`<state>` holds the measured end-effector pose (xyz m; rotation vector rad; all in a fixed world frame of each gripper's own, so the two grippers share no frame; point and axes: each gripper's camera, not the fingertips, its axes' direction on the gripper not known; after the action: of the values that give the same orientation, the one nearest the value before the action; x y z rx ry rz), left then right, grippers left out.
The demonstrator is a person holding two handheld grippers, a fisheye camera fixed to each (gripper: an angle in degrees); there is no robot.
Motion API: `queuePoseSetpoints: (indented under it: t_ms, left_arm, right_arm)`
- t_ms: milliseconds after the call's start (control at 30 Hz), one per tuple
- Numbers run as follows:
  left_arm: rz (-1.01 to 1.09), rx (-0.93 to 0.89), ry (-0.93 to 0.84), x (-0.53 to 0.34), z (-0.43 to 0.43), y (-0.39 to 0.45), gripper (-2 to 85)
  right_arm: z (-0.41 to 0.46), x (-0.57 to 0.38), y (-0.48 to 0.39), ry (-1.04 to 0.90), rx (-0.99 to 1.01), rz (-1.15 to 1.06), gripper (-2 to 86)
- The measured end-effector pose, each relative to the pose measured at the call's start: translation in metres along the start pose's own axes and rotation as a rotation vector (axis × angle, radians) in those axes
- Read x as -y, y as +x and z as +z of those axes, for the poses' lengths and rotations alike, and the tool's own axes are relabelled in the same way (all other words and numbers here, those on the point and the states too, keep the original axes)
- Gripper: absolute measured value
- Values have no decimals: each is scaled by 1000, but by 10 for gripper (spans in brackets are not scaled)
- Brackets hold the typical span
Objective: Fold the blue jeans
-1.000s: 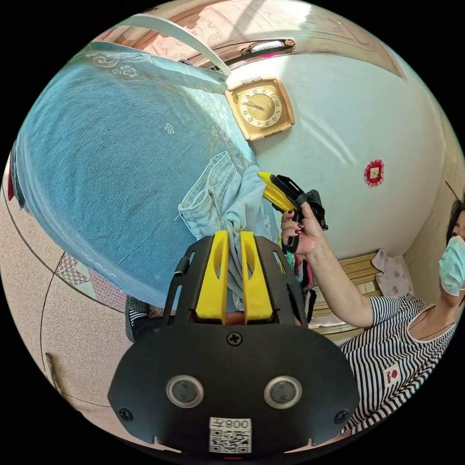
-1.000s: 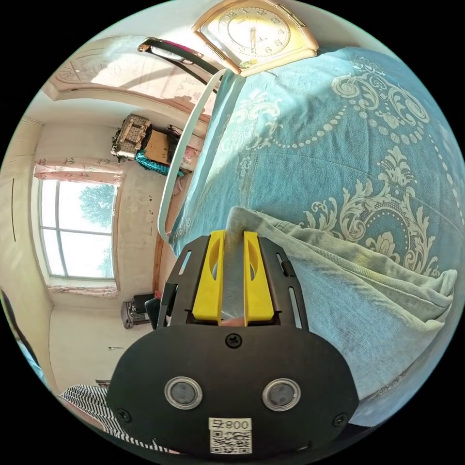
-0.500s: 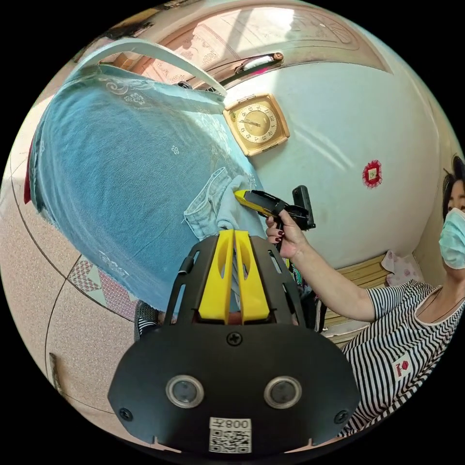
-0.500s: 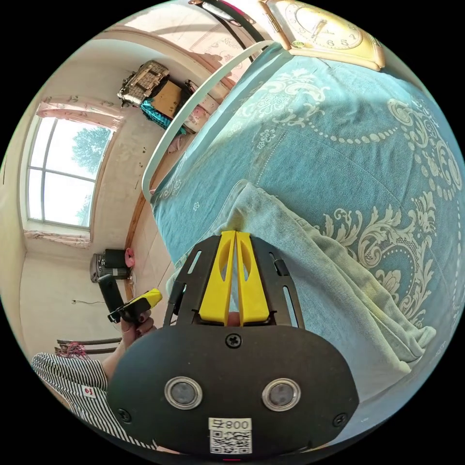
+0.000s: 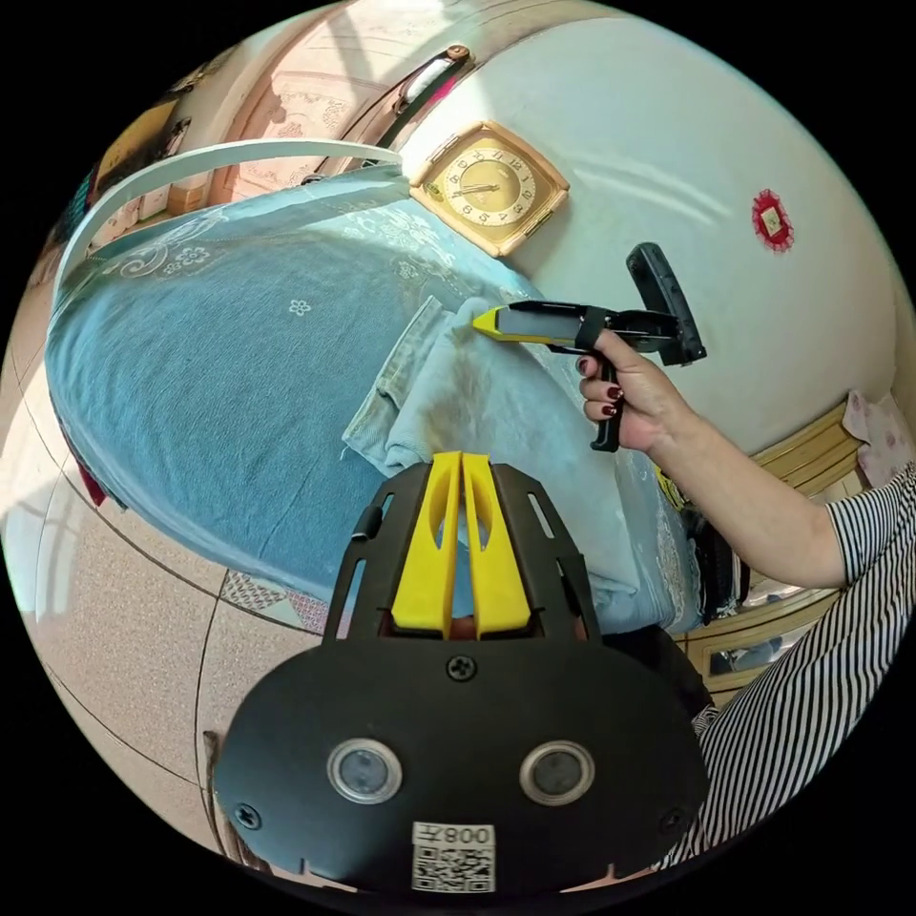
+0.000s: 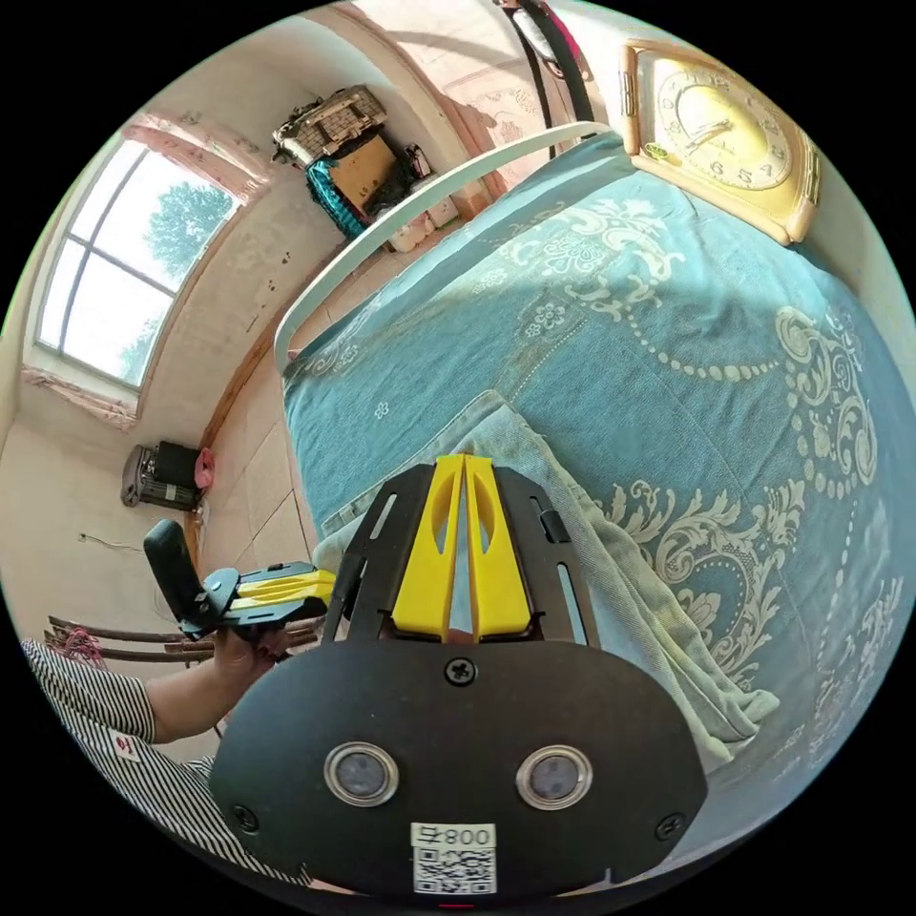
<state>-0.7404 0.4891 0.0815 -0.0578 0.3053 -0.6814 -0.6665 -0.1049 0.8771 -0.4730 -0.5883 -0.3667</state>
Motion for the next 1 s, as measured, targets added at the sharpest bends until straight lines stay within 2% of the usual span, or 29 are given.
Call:
queuePoseSetpoints:
  t_ms: [167,333,433,533,633,800,1000]
  left_arm:
    - [166,188,-14,-8,17,44,1]
    - [190,221,-3,-17,31,63,1]
    - [143,153,0,-18,29,67,1]
    - [159,156,63,-26,22,84,1]
    - [138,171,-26,-30,45,90,1]
    - [46,87,-18,-35,58,89,1]
    - [110,-26,-37,-58,70,122,1]
  right_arm:
    - [19,11,3,-57,-76,-31,-1]
    - [14,0,-8,-56,-216,-133,-2]
    - [-2,-3,12,-84,-122,-91,-1]
    - [-31,-15,28,-30,-67,-80,0]
    - [-35,-26,50,-70,-96,-62,1]
    - [-69,-50,101,-62,55,34,1]
    - [-154,-155,167,10,237,70,1]
